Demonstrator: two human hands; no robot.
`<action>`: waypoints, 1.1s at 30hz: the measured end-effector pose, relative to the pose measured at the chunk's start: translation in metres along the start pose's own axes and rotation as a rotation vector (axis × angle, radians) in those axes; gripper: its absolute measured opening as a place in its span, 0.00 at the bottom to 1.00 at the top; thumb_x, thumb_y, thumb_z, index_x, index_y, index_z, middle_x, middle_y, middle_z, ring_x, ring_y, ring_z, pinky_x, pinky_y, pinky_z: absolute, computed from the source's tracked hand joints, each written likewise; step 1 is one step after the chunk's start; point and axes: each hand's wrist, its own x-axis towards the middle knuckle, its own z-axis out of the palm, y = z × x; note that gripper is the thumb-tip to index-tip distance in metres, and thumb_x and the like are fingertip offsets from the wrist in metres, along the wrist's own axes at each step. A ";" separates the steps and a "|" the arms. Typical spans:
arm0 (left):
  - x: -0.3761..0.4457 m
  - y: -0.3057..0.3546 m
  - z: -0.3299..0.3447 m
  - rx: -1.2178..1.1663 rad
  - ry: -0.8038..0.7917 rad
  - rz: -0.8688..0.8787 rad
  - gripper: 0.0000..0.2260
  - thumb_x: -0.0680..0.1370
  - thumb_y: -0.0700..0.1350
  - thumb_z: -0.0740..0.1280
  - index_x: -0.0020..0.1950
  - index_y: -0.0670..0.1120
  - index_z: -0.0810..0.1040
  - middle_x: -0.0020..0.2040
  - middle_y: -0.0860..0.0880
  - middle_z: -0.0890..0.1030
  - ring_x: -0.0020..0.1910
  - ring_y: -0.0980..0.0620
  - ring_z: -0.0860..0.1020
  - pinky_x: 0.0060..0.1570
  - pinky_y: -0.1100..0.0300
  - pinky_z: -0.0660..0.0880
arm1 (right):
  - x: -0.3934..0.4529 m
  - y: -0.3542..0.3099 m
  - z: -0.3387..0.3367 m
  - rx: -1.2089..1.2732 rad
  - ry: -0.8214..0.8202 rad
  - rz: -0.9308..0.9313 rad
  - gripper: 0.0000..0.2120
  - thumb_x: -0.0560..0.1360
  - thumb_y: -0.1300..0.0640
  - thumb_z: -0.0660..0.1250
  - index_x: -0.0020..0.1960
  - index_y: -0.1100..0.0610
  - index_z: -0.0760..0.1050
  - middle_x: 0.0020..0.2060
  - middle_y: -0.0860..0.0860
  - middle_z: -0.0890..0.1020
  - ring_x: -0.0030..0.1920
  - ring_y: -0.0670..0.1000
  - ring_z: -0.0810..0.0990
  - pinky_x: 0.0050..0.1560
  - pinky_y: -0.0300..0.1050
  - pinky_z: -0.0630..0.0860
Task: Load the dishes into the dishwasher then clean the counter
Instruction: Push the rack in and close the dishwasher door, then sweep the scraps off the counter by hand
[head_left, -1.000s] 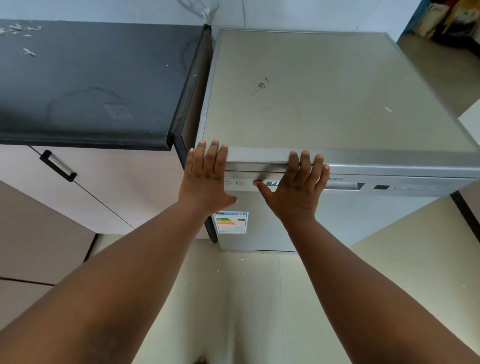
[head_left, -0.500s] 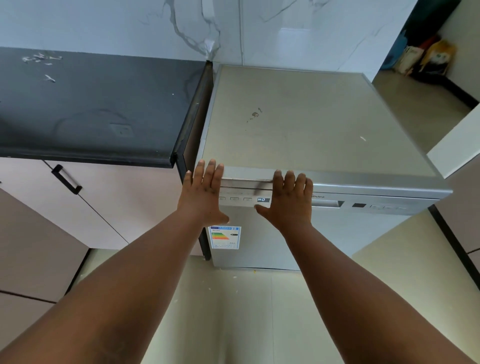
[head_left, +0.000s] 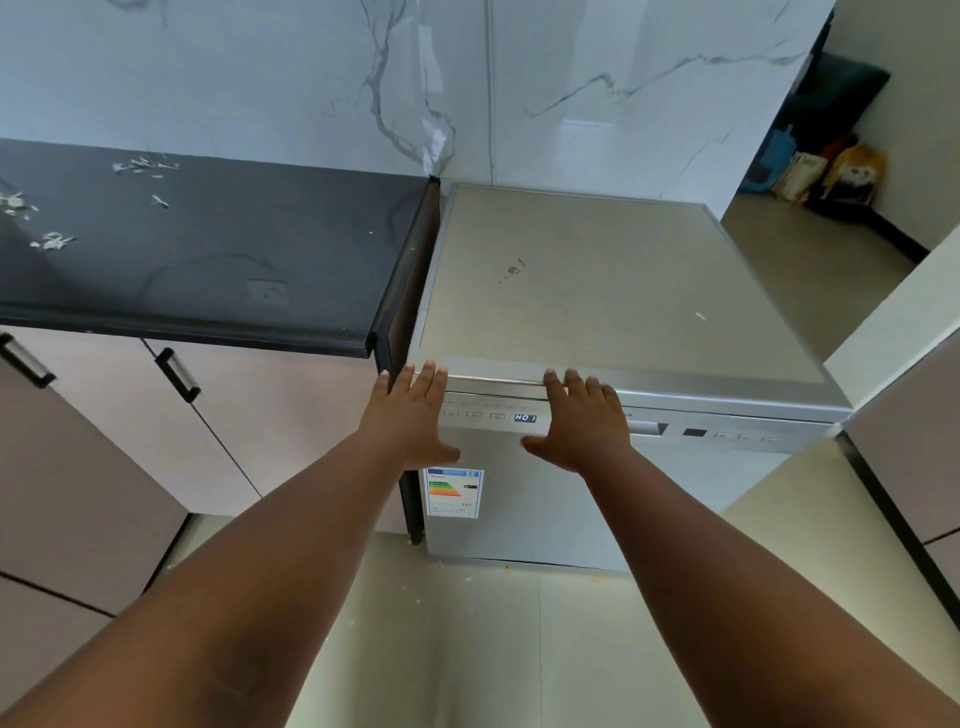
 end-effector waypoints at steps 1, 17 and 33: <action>-0.006 -0.002 0.000 0.006 0.006 -0.003 0.50 0.73 0.67 0.64 0.79 0.46 0.38 0.80 0.46 0.41 0.78 0.44 0.40 0.74 0.43 0.41 | -0.002 -0.001 -0.004 -0.006 -0.008 -0.006 0.47 0.71 0.33 0.64 0.79 0.53 0.47 0.78 0.57 0.55 0.77 0.60 0.53 0.76 0.55 0.48; -0.122 -0.127 -0.060 0.017 0.093 -0.285 0.46 0.75 0.69 0.58 0.79 0.46 0.37 0.79 0.46 0.38 0.77 0.44 0.35 0.74 0.42 0.38 | -0.009 -0.137 -0.091 -0.036 0.070 -0.269 0.44 0.74 0.33 0.61 0.80 0.52 0.45 0.78 0.55 0.54 0.79 0.59 0.47 0.77 0.59 0.45; -0.197 -0.391 -0.057 -0.030 0.124 -0.517 0.48 0.74 0.71 0.57 0.78 0.45 0.36 0.79 0.45 0.37 0.77 0.43 0.36 0.72 0.43 0.35 | 0.032 -0.427 -0.120 0.013 0.089 -0.449 0.45 0.74 0.34 0.63 0.80 0.51 0.44 0.79 0.54 0.53 0.79 0.57 0.45 0.76 0.60 0.43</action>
